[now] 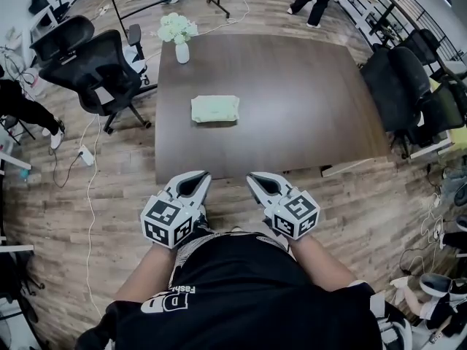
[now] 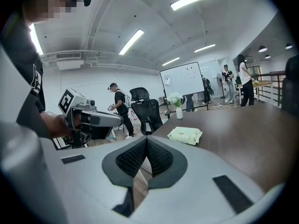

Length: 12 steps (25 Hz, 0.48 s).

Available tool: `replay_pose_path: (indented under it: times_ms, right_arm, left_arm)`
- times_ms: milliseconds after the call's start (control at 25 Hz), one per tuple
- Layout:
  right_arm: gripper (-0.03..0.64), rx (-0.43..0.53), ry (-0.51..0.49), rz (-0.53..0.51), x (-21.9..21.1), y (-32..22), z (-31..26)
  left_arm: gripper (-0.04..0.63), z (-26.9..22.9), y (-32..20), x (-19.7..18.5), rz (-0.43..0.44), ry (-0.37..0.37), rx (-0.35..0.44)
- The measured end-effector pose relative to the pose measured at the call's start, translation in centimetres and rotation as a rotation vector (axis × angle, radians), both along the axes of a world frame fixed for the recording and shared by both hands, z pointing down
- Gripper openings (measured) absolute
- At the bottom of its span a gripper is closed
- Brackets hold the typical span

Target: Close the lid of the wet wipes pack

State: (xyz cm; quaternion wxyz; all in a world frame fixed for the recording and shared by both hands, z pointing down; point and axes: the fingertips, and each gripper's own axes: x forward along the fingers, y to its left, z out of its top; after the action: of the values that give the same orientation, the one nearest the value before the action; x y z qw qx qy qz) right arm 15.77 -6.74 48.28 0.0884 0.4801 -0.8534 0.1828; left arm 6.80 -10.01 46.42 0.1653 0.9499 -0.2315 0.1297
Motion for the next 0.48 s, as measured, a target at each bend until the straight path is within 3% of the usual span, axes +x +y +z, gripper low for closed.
replay_pose_path:
  times_ms: [480]
  right_arm:
    - [0.005, 0.010, 0.019, -0.006, -0.3, 1.3, 0.3]
  left_arm:
    - [0.025, 0.1, 1.2, 0.6, 0.024, -0.020, 0.028]
